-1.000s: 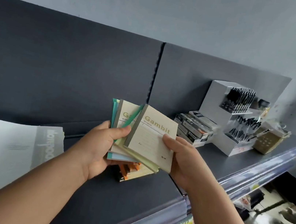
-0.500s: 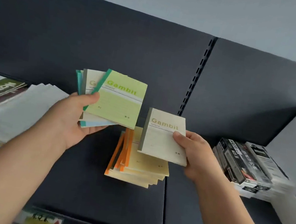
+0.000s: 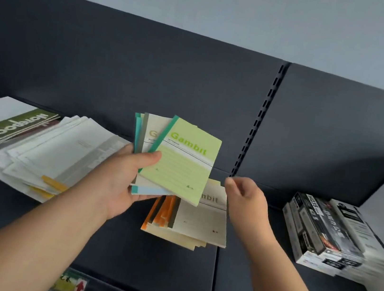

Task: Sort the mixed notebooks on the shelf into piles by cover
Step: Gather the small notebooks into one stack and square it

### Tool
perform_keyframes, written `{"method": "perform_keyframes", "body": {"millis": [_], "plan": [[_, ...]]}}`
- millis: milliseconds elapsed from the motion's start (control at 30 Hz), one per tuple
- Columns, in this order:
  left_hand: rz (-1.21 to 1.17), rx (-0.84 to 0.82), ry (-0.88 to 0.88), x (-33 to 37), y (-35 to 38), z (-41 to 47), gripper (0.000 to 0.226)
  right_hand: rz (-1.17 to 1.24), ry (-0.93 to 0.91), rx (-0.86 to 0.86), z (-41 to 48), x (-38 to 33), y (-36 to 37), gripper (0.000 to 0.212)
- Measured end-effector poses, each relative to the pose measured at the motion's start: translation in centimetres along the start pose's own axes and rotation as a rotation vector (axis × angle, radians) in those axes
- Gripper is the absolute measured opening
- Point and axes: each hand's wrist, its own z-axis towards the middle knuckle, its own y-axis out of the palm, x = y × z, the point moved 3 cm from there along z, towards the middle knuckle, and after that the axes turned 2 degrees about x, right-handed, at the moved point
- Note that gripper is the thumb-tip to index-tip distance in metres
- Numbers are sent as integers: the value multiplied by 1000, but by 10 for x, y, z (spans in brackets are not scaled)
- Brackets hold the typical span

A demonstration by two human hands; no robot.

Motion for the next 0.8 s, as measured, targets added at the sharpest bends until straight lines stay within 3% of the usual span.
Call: {"method": "perform_keyframes", "body": {"millis": [100, 167, 267, 367, 433, 467, 533, 633, 667, 733, 800], "plan": [[67, -58, -34, -13, 16, 0, 29, 520, 242, -254, -5, -14, 7, 34], [117, -80, -45, -20, 26, 1, 27, 583, 279, -325, -5, -15, 11, 29], [302, -64, -16, -23, 34, 6, 20, 479, 201, -258, -1, -8, 9, 23], [725, -18, 50, -25, 33, 20, 27, 337, 195, -202, -1, 0, 9, 20], [1033, 25, 70, -31, 28, 30, 40, 27, 169, -163, 0, 5, 12, 17], [1110, 31, 45, -34, 26, 31, 45, -128, 150, -169, -1, 8, 16, 28], [1076, -9, -55, -45, 20, 36, 57, -186, 171, -204, -4, 13, 21, 56], [769, -82, -298, -60, 9, 41, 79, 253, 348, -218, -8, 21, 22, 46], [704, -81, -349, -64, 6, 44, 84, 392, 423, -238, -11, 24, 23, 59], [593, -98, -394, -64, 4, 48, 72, 565, 522, -277, -12, 28, 26, 67], [506, -116, -414, -59, 7, 48, 52, 625, 535, -328, -11, 30, 34, 44]]}}
